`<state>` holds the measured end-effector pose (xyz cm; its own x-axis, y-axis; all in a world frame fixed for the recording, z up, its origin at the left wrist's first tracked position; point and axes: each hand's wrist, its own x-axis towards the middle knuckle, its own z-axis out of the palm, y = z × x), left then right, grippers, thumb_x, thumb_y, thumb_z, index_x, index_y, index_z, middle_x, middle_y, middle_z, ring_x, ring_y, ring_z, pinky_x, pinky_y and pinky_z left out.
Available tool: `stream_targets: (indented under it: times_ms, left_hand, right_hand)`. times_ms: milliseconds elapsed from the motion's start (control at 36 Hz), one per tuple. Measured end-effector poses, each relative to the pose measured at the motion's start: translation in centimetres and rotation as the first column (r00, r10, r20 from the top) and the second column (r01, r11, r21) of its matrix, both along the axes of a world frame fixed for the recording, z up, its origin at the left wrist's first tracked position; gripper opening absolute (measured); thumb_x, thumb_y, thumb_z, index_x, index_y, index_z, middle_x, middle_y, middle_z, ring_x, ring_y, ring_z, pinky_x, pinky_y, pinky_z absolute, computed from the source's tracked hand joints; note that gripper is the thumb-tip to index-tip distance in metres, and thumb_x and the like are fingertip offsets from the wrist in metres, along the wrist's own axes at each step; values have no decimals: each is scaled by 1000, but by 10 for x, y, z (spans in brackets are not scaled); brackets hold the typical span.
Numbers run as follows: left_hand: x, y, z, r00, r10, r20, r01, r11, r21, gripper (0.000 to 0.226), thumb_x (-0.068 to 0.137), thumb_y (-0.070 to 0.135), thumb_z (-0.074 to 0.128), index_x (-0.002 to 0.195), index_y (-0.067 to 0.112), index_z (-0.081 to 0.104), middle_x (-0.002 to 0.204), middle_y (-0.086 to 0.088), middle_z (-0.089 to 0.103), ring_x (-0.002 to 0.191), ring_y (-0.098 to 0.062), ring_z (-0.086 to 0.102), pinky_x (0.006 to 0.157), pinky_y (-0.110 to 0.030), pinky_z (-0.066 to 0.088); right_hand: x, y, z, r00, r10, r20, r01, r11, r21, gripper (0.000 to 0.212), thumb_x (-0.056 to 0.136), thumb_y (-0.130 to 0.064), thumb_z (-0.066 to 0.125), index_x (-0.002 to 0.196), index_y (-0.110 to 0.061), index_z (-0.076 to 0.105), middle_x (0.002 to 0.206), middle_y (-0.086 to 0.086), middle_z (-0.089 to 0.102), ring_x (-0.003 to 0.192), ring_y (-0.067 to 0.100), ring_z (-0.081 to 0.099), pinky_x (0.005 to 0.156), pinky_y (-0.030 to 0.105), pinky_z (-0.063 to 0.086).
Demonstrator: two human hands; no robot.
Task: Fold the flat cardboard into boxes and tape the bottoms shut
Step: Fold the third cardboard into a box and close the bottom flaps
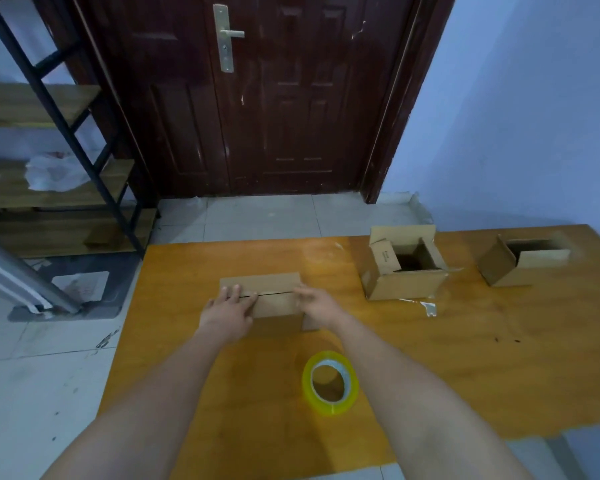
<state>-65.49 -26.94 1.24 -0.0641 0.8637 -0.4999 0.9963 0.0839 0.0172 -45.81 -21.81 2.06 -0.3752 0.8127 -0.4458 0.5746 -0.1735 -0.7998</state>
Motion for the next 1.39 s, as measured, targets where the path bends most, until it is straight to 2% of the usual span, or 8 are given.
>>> stream_targets:
  times_ms: [83,278,611,1028,1139,1278,1333,1389]
  left_hand:
    - [-2,-1,-1,1000,6,22,-6,1000,-6,58,99,33,30,150,37,3,160,1,-5,147,-27,-5,116,-50,19]
    - [-1,1,-4,998,36,52,-36,999,-11,60,99,31,32,150,37,2,160,0,-8,147,-27,-9,116,-50,20]
    - [-1,4,-6,995,55,80,-54,998,-15,58,100,29,31,151,35,3,160,0,-10,147,-26,-12,116,-50,21]
    - [0,1,-10,993,83,87,-83,997,-6,58,101,28,31,151,35,2,160,-1,-11,147,-27,-12,116,-50,22]
    - [1,0,-9,992,86,88,-87,996,1,58,101,29,30,151,36,1,160,-1,-11,147,-27,-13,116,-50,21]
    - [1,-1,-9,991,100,94,-100,995,1,58,100,30,31,150,37,2,160,0,-11,147,-25,-13,116,-50,22]
    - [0,-1,-9,990,102,99,-103,995,-1,58,100,30,31,150,37,2,160,0,-11,147,-25,-13,116,-50,22]
    - [0,-1,-9,989,107,100,-107,994,-6,58,100,30,30,150,37,1,160,0,-12,147,-25,-13,116,-50,22]
  right_hand:
    - [28,-2,7,970,-240,-32,238,969,-64,33,101,-16,46,133,-13,55,142,3,49,131,22,45,103,34,39]
    - [91,-22,-8,938,-283,200,315,937,-152,31,98,-18,52,125,-4,59,133,12,55,119,25,51,99,34,39]
    - [114,-63,-44,849,180,496,-96,977,-189,57,91,9,32,142,-16,45,138,8,51,124,28,48,99,34,43]
    - [123,-71,-81,768,193,610,-88,976,-198,23,94,-2,43,103,-3,64,99,14,63,106,30,60,73,31,44]
    - [123,-72,-85,830,128,543,-64,989,-134,39,93,-1,39,126,-13,56,120,12,63,103,25,60,75,32,46]
    - [119,-67,-70,936,-36,351,43,999,-11,64,92,11,30,148,-20,34,152,6,35,134,26,40,98,30,43]
    - [115,-63,-61,948,-20,318,26,1000,-13,68,92,13,28,149,-24,31,155,5,28,137,24,36,93,23,42]
    - [111,-57,-58,944,47,326,-33,998,-49,69,93,13,28,148,-27,31,154,3,30,112,19,56,71,17,44]
